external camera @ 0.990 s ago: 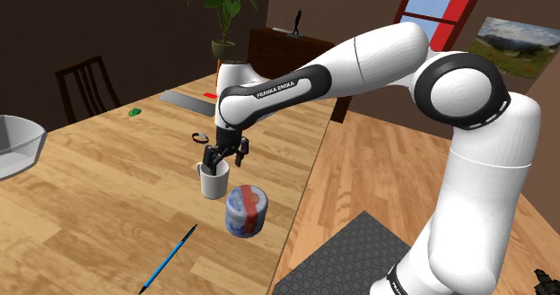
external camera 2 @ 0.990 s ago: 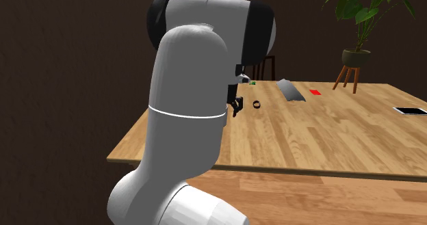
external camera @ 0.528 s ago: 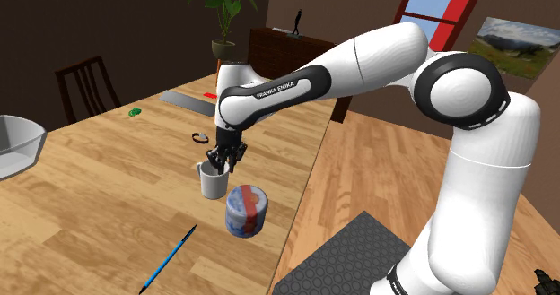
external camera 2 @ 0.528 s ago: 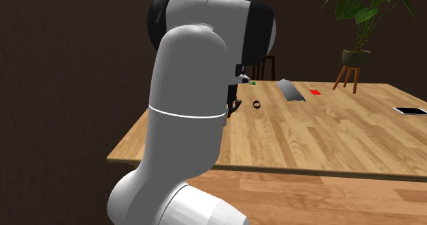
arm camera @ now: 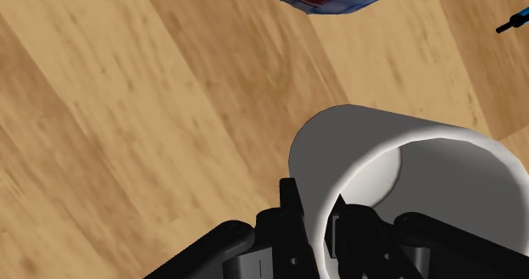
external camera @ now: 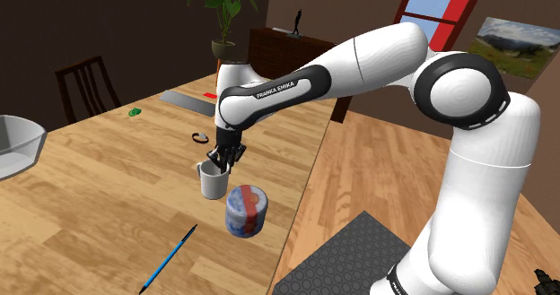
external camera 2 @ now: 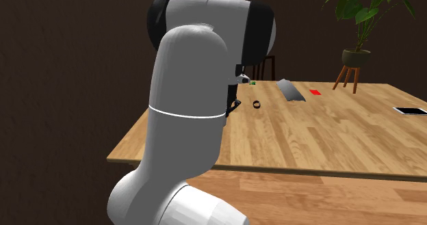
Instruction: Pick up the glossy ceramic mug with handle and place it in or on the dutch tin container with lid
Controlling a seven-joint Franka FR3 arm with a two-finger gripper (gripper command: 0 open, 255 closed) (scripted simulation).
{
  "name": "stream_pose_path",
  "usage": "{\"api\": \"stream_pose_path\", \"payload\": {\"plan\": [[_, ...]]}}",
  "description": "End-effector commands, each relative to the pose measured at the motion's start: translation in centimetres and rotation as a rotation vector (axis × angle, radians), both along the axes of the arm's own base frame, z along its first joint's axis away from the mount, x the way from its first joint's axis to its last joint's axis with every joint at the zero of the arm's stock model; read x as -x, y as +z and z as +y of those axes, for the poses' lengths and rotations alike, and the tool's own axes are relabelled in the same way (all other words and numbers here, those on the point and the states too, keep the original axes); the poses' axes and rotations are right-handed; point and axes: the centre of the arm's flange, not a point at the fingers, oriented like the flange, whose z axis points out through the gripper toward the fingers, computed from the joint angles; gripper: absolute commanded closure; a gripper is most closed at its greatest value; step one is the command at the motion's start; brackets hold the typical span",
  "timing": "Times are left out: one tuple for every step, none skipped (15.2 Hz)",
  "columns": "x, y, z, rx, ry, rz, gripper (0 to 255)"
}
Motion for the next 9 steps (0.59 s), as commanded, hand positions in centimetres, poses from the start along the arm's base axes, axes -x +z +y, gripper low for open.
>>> {"api": "stream_pose_path", "payload": {"plan": [[0.0, 0.5, 0.0, 0.000, 0.000, 0.000, 255], [0.0, 1.0, 0.0, 0.000, 0.000, 0.000, 255], [0.0, 1.6, 0.0, 0.000, 0.000, 0.000, 255], [0.0, 2.1, 0.0, 0.000, 0.000, 0.000, 255], [0.0, 2.6, 0.0, 0.000, 0.000, 0.000, 255], [0.0, 3.2, 0.0, 0.000, 0.000, 0.000, 255], [0.0, 3.7, 0.0, 0.000, 0.000, 0.000, 255], [0.0, 4.2, 0.0, 0.000, 0.000, 0.000, 255], [0.0, 4.7, 0.0, 0.000, 0.000, 0.000, 255]]}}
